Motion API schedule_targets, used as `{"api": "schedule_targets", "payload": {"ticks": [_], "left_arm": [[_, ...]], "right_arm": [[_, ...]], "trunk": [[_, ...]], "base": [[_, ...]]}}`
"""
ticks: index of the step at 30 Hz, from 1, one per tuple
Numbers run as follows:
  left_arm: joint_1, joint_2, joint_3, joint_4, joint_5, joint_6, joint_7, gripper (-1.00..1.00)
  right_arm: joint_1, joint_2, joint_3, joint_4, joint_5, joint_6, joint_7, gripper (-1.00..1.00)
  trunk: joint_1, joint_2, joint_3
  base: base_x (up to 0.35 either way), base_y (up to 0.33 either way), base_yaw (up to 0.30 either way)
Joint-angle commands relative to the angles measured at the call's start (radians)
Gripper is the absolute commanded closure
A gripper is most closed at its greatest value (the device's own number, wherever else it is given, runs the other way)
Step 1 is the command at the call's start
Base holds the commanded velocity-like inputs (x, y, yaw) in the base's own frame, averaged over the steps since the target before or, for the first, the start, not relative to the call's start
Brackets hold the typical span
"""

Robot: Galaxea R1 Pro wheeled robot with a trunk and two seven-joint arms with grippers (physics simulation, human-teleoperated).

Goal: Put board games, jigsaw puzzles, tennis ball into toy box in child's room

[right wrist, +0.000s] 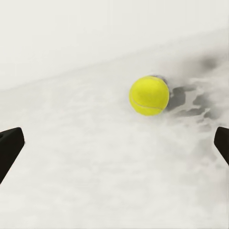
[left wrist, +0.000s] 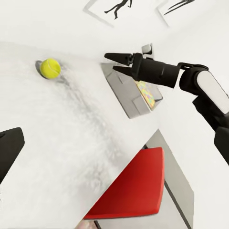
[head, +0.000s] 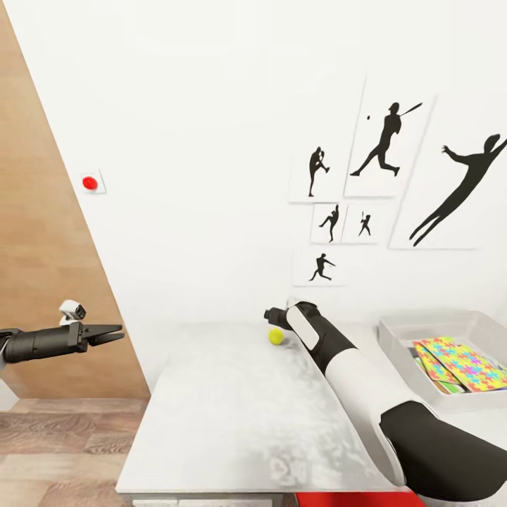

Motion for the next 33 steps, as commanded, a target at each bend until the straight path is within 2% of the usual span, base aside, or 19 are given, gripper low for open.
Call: {"api": "schedule_targets", "payload": {"ticks": [1,12,21,24,28,33], "left_arm": [[-0.001,0.001,-0.001,0.000,0.000,0.011,-0.004,-1.00],[-0.001,0.001,-0.002,0.000,0.002,0.011,-0.004,-1.00],[-0.001,-0.001,-0.005,0.000,0.001,0.011,-0.004,-1.00],[-0.001,-0.005,-0.006,0.000,0.000,0.011,-0.004,-1.00],[-0.001,-0.014,-0.007,0.001,-0.002,0.011,-0.004,-1.00],[-0.001,-0.020,-0.007,0.001,-0.003,0.011,-0.004,-1.00]], "right_arm": [[-0.005,0.000,0.003,-0.001,-0.008,0.005,-0.009,-1.00],[-0.049,0.000,0.003,0.005,-0.012,0.045,-0.012,-1.00],[-0.055,-0.033,0.001,0.007,-0.013,0.059,-0.010,-1.00],[-0.055,-0.061,0.001,0.008,-0.016,0.066,-0.010,-1.00],[-0.054,-0.080,-0.002,0.008,-0.019,0.085,-0.009,-1.00],[-0.043,-0.089,-0.005,0.001,-0.022,0.100,-0.009,-1.00]], "trunk": [[0.001,-0.002,-0.004],[0.001,-0.002,-0.022],[0.001,-0.002,-0.036],[0.001,-0.002,-0.041],[0.001,-0.002,-0.048],[0.001,-0.002,-0.053]], "base": [[0.000,0.000,0.076],[0.000,0.000,0.077],[0.000,0.000,0.080],[0.000,0.000,0.058],[0.000,0.000,0.023],[0.000,0.000,0.006]]}}
